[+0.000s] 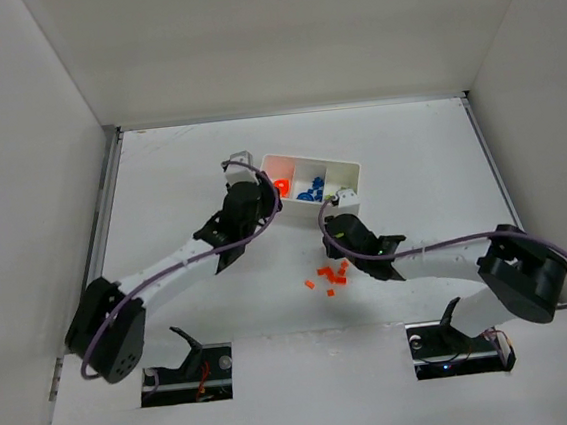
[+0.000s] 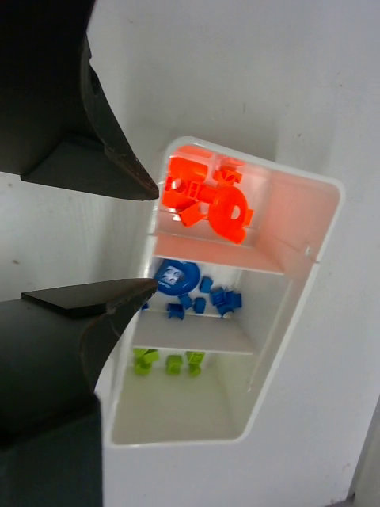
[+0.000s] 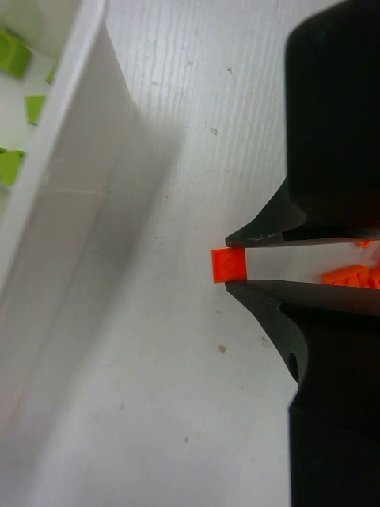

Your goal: Sort the legos into containers by color

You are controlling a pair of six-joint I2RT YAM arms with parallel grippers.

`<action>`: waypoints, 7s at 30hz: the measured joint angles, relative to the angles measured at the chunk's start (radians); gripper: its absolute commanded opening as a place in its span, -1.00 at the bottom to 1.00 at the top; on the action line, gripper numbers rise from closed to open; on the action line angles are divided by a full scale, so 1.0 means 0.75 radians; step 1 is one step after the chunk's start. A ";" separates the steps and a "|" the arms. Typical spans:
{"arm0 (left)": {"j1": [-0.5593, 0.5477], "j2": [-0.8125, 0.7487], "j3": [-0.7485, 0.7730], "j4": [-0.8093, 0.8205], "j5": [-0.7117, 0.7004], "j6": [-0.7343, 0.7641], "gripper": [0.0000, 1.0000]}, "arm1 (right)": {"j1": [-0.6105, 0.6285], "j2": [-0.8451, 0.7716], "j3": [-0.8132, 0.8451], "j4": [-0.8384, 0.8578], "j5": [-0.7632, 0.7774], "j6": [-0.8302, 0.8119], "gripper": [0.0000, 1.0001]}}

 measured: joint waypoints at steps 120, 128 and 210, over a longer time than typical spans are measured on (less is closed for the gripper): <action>0.012 0.381 0.307 0.040 -0.043 0.104 0.02 | 0.292 -0.171 -0.075 -0.496 0.044 0.245 -0.35; -0.094 -0.069 -0.021 0.143 -0.060 0.083 0.01 | 0.205 -0.345 -0.037 -0.505 0.047 0.165 -0.37; -0.441 0.034 -0.003 -0.050 -0.219 -0.132 -0.72 | -0.166 -0.486 -0.242 -0.103 -0.116 0.199 -0.16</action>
